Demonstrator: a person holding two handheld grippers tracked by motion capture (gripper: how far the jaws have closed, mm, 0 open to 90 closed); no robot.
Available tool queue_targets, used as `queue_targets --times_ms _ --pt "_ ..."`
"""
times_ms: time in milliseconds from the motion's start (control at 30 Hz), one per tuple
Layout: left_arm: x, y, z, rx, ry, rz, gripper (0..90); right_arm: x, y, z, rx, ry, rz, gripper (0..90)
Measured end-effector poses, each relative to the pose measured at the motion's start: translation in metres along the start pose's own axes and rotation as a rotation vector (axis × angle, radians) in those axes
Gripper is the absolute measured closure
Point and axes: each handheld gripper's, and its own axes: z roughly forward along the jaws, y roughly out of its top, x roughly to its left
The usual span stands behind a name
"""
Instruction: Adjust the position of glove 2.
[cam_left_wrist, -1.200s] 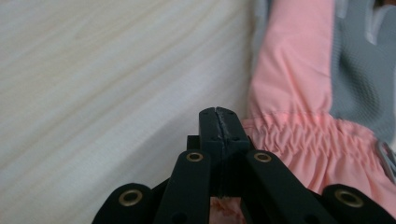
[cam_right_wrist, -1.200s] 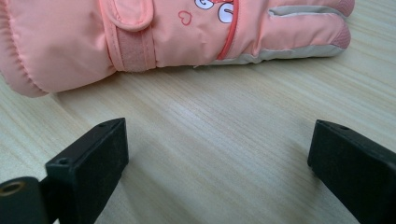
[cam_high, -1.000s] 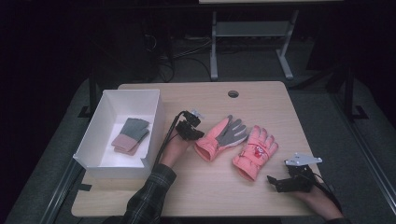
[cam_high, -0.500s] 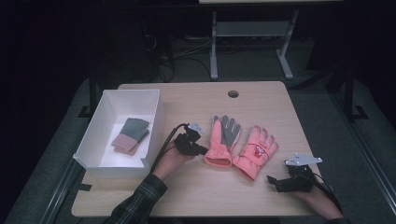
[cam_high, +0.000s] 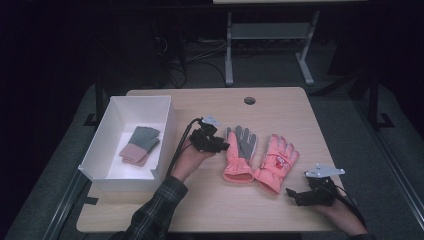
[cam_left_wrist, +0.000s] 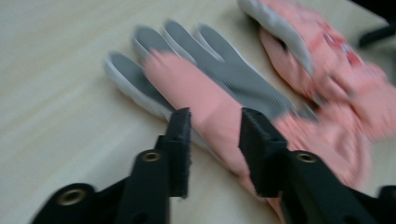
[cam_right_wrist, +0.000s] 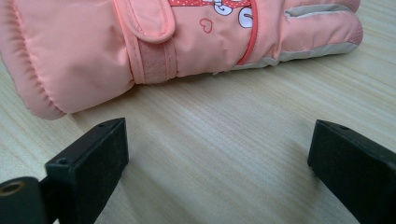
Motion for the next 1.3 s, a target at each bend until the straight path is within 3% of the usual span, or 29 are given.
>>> queue_targets --times_ms 133,267,300,333,433,467,667,767,867,933,1067,1100,1233,1300 --pt "0.013 0.010 0.016 -0.022 -0.015 -0.051 48.2 0.000 0.000 0.000 0.000 0.000 0.000 4.5" --pt "0.019 0.011 0.035 0.007 -0.023 -0.071 46.8 0.000 0.000 0.000 0.000 0.000 0.000 4.5" --pt "0.020 0.010 0.038 0.019 -0.032 -0.076 56.3 0.000 0.000 0.000 0.000 0.000 0.000 4.5" --pt "0.021 0.009 0.039 0.019 -0.052 -0.078 56.3 0.000 0.000 0.000 0.000 0.000 0.000 4.5" --pt "0.019 0.008 0.040 0.031 -0.081 -0.064 84.3 0.000 0.000 0.000 0.000 0.000 -0.001 4.5" --pt "0.018 0.007 0.039 0.034 -0.078 -0.060 89.6 0.000 0.000 0.000 0.001 0.001 -0.001 4.5" --pt "0.016 0.003 0.031 0.059 -0.066 -0.028 89.7 0.000 0.000 0.000 0.001 0.000 -0.003 4.5" --pt "0.013 0.001 0.032 0.040 -0.079 -0.037 89.6 0.000 0.000 0.000 0.001 0.000 -0.002 4.5" --pt "0.006 0.007 0.027 -0.022 -0.087 -0.049 87.4 0.000 0.000 0.000 0.000 0.000 -0.001 4.5" --pt "-0.002 0.012 0.024 -0.040 -0.103 -0.019 88.3 0.000 0.000 0.000 0.000 0.000 0.000 4.5" --pt "-0.018 0.020 0.032 0.000 -0.113 0.043 89.4 0.000 0.000 0.000 0.000 0.000 -0.001 4.4" --pt "-0.019 0.021 0.037 0.027 -0.105 0.065 89.4 0.000 0.000 0.000 0.000 0.000 -0.001 4.5" --pt "-0.023 0.015 0.053 0.114 -0.091 0.094 89.6 0.000 0.000 0.000 0.001 0.001 -0.002 4.5" --pt "-0.025 0.010 0.053 0.121 -0.096 0.097 89.6 0.000 0.000 0.000 0.001 0.001 -0.002 4.5"
